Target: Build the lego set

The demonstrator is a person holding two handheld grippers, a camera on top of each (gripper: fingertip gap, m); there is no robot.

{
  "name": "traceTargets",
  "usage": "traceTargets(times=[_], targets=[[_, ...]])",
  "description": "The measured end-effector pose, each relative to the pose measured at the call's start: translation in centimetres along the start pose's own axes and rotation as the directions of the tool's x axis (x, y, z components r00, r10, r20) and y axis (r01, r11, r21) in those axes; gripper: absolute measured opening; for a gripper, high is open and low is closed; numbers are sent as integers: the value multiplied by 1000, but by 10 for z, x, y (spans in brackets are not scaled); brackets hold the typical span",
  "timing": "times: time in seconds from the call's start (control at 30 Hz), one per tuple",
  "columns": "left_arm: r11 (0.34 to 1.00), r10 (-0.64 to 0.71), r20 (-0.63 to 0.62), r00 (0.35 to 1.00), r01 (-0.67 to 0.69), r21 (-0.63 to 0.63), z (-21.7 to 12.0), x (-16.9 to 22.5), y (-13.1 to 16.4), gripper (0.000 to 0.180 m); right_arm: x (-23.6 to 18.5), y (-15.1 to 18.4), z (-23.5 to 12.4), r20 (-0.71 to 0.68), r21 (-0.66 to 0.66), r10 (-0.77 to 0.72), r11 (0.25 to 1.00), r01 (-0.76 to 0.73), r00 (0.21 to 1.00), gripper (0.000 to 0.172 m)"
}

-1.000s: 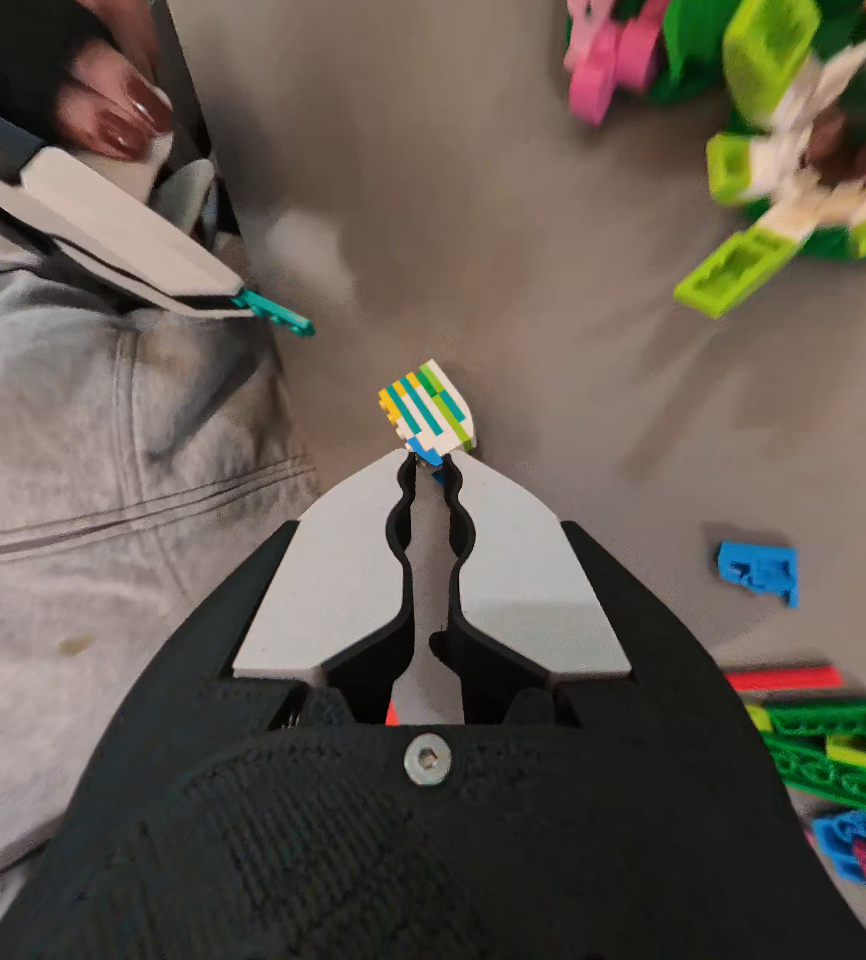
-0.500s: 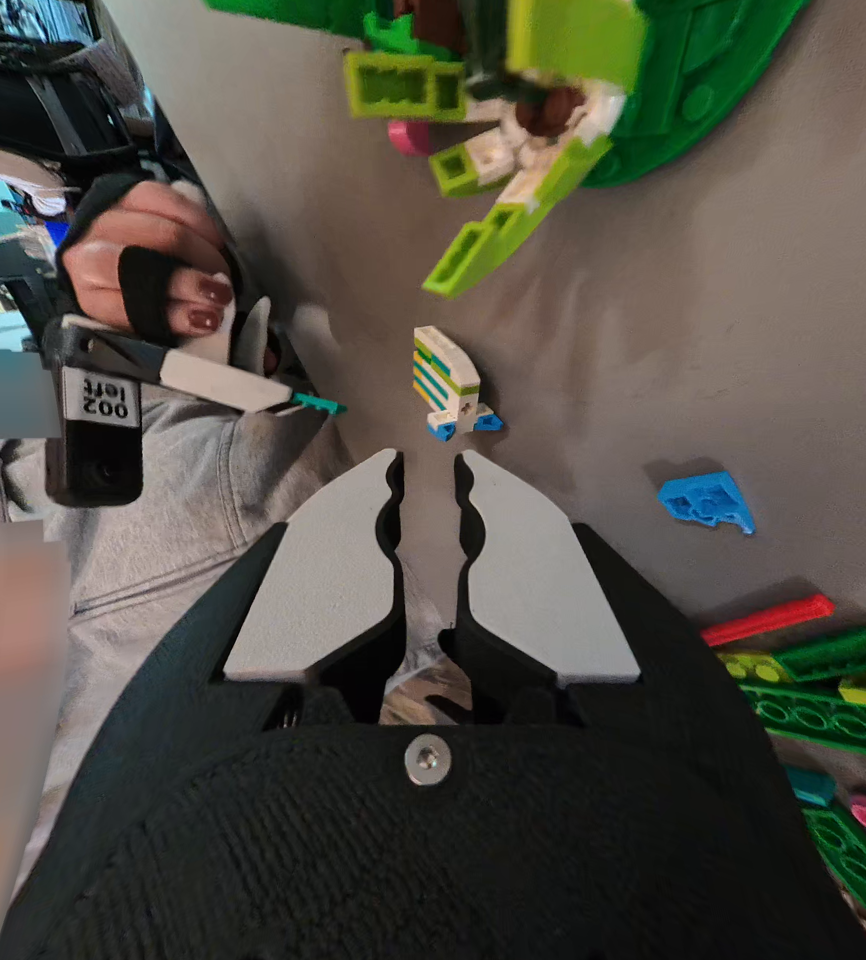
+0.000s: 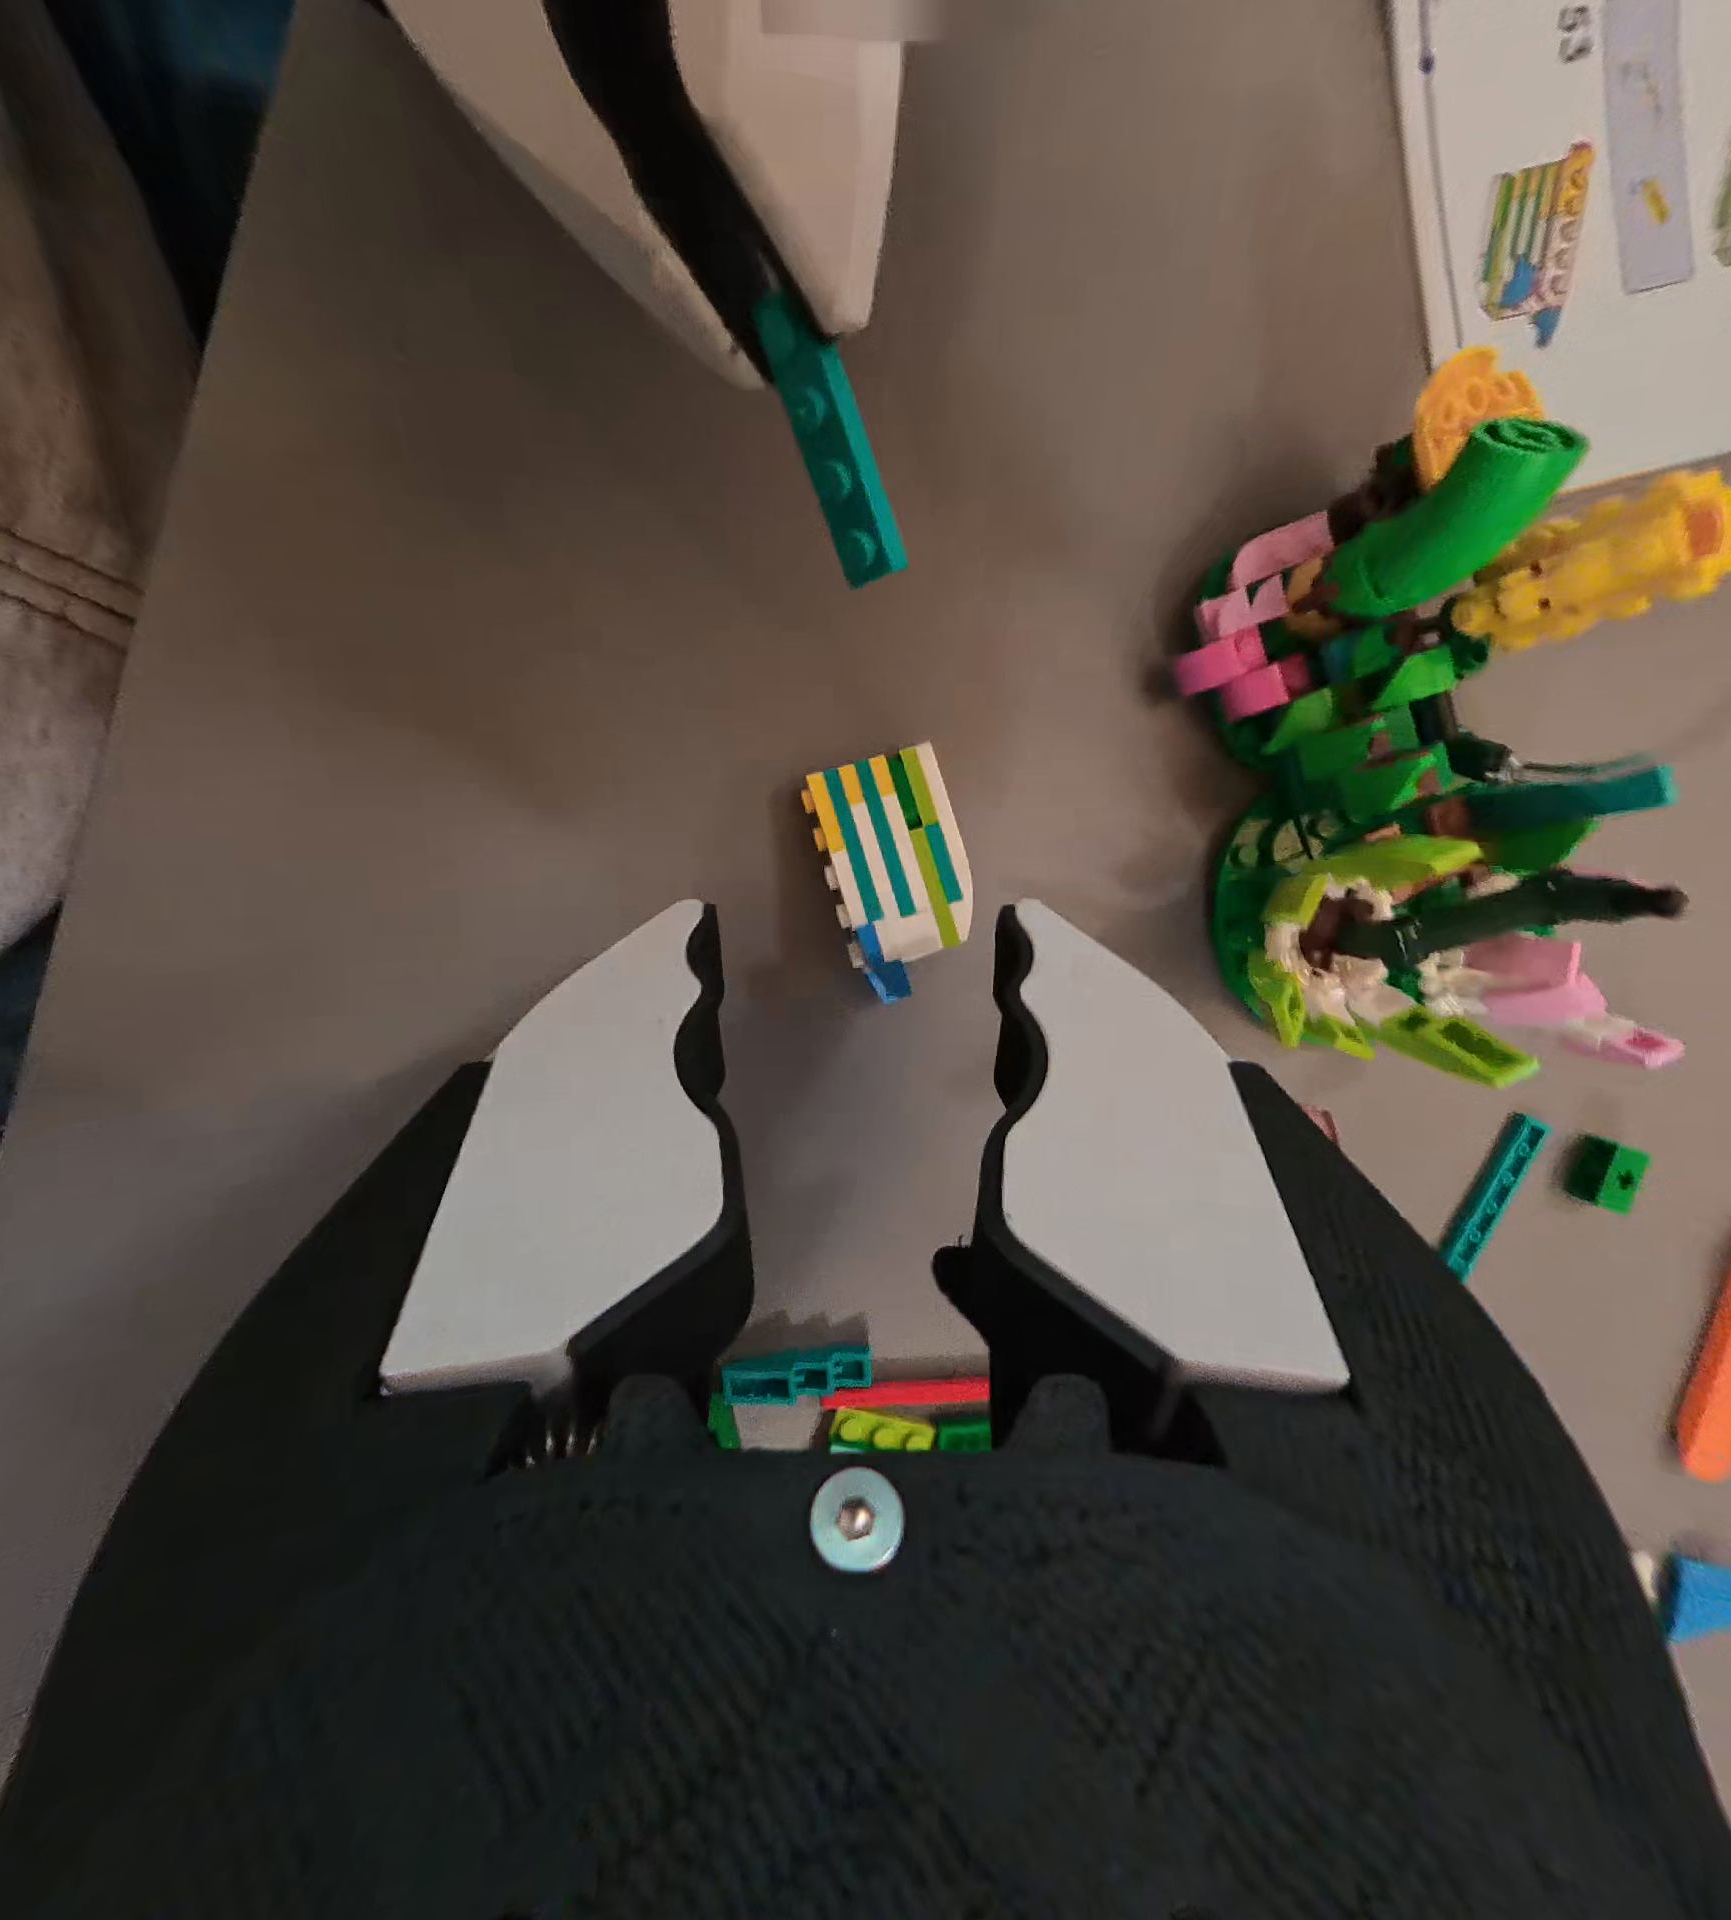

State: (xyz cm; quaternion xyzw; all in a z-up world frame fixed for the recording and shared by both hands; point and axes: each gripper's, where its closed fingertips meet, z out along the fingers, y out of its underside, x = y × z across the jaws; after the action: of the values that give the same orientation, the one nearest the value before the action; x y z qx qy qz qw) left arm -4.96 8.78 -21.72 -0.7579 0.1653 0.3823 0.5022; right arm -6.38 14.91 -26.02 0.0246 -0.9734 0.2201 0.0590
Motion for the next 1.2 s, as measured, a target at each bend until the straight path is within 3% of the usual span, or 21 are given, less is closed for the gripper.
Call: traceTargets(times=[0.03, 0.27, 0.37, 0.57, 0.73, 0.83, 0.9, 0.97, 1.03, 1.1, 1.2], targets=[[1000, 3, 0, 1000, -3, 10, -1, 1, -1, 8, 0, 0, 4, 22, -22, 3, 1000, -2, 1000, 50], [1000, -2, -1, 1000, 2, 29, -9, 6, 3, 8, 6, 1, 17, 117, -110, 44, 993, -31, 992, 49], [999, 9, -11, 1000, -9, 41, -11, 8, 2, 8, 10, 2, 19, 106, -127, 41, 992, -27, 993, 28], [999, 28, 8, 1000, -28, 18, -12, 7, 5, 8, 8, -7, 11, 56, -83, 9, 997, -5, 998, 27], [999, 39, 2, 999, -39, 24, -12, 9, 5, 8, -11, -7, 8, 120, -46, 169, 985, -165, 978, 27], [998, 60, -9, 998, -59, 38, -12, 13, 0, 8, -20, -3, 6, 194, -55, 396, 918, -393, 898, 27], [995, 91, -16, 996, -90, 49, -11, 17, -4, 8, -25, -4, 4, 265, -38, 532, 839, -543, 804, 27], [988, 139, -30, 990, -136, 71, -12, 23, -9, 8, -31, -12, -1, 357, 2, 609, 758, -652, 708, 27], [979, 187, -45, 981, -182, 89, -12, 30, -13, 8, -28, -15, -5, 377, 54, 646, 700, -712, 664, 26], [971, 221, -55, 974, -214, 110, -11, 35, -17, 8, -26, -17, -8, 357, 123, 635, 694, -709, 684, 26], [948, 298, -38, 954, -290, 133, -10, 37, -20, 8, -21, -16, -11, 212, 228, 564, 765, -602, 798, 27]])
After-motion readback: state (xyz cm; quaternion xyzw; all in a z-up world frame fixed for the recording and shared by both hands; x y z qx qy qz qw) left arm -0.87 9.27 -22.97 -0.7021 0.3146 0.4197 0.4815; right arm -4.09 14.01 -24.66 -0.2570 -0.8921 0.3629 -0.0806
